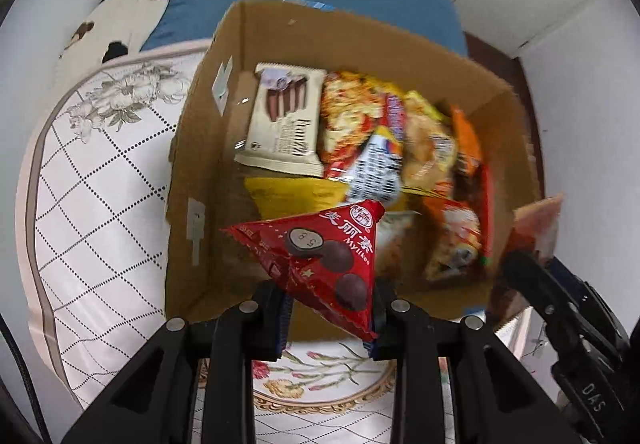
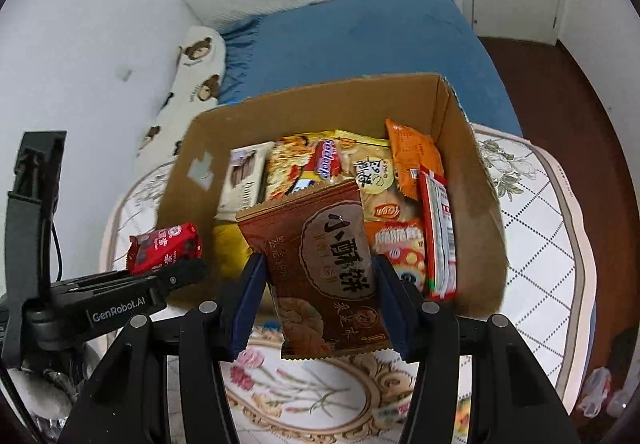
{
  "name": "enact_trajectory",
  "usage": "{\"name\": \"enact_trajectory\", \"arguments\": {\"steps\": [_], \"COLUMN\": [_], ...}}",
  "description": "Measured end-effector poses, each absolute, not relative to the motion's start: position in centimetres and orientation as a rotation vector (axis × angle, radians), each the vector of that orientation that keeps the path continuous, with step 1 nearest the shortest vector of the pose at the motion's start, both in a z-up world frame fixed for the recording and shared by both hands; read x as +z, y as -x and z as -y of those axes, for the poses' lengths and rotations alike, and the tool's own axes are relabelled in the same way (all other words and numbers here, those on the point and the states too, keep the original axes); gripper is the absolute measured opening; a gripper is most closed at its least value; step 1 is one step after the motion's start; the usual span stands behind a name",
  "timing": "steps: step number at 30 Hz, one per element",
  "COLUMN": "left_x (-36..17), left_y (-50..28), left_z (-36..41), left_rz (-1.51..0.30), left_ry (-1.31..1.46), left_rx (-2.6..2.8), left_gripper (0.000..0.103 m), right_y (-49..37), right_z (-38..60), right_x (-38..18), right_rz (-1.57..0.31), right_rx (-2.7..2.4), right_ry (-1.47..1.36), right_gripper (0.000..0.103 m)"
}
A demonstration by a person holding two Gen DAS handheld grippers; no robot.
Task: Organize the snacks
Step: 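Carry the red and brown packets into the box and open both tools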
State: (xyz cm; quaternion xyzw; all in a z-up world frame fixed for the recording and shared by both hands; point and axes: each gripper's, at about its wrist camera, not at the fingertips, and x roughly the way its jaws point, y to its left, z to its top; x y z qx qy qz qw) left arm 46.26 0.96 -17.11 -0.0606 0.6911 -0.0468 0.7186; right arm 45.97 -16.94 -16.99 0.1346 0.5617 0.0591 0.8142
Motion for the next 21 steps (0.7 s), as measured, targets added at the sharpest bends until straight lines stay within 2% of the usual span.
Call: {"name": "enact_trajectory", "arguments": {"steps": [7,16,17,18,20,21], "left_x": [-20.6,-22.0,-22.2,-22.4,-22.8,-22.9], "left_y": [-48.4,-49.4,-49.4,-49.5,-49.5,-49.5], "left_z": [-0.9,-1.4,-1.5,-1.6,-1.8,-1.7], "left_rz": [-1.593,-1.619,-1.624,-1.631,-1.634,-1.632], "left_ry": [0.100,0.075,0.077,0.079,0.093,0.092], "left_rx": [-0.056,-0.010,-0.012,-0.010,-0.018,-0.022], "left_gripper": [0.025,0.027,0.029,0.034,0.050,0.052], "right_y": [-48.9,-50.1,-50.1,-50.1,-50.1,-50.1], "right_z": [17.0,16.0,16.0,15.9,15.8,15.9], "right_x": [-20.3,-23.1,-23.4,-23.6,-23.8,-23.9], "right_rz": [-1.268,-1.360,-1.372,-1.380,-1.386,-1.390], "right_rx": [0.086,0.065,0.066,0.065,0.065,0.065], "right_ry": [-0.296,-0.248,-0.247,-0.242,-0.232,-0.229], "right_gripper": [0.057,0.058,0.059,0.069,0.084,0.086]}}
